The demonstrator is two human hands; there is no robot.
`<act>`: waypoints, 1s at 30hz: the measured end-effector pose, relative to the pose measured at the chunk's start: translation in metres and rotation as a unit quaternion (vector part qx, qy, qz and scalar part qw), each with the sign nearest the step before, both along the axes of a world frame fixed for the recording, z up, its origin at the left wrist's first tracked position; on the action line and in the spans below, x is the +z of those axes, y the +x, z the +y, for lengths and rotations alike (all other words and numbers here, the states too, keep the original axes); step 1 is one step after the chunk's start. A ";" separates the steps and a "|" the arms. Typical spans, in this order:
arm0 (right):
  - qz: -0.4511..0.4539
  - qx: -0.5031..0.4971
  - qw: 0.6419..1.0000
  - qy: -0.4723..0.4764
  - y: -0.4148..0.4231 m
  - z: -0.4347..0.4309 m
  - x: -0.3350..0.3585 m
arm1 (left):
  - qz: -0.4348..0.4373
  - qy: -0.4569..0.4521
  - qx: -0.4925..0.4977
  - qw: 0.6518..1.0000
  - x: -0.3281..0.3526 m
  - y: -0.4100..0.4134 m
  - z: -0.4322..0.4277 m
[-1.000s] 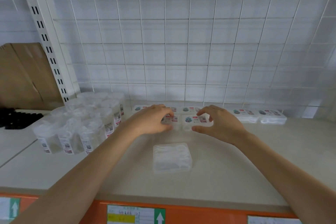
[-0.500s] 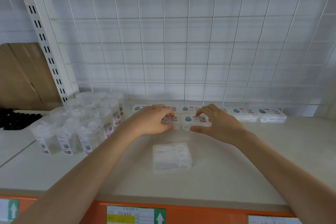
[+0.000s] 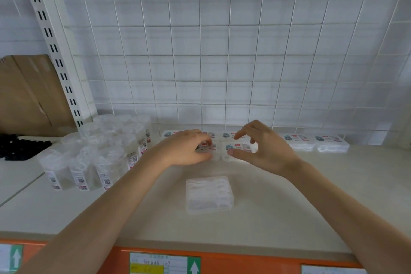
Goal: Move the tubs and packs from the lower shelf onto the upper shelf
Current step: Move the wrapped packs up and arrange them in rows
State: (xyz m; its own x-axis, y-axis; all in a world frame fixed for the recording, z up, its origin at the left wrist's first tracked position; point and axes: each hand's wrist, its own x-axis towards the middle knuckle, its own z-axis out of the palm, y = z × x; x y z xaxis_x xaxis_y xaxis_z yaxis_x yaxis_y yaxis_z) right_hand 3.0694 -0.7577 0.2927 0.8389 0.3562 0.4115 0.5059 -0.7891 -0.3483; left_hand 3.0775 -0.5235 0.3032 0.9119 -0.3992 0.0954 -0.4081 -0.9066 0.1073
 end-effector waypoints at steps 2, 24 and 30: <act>0.076 0.062 0.993 0.062 -0.009 0.004 0.006 | 0.005 -0.021 0.005 1.000 0.003 0.001 0.004; 0.141 0.098 0.980 0.100 -0.011 -0.001 0.015 | -0.013 -0.250 0.017 0.968 0.006 0.003 0.007; 0.135 0.057 0.973 0.176 -0.002 -0.010 0.010 | 0.093 -0.396 -0.005 0.914 0.008 -0.006 -0.009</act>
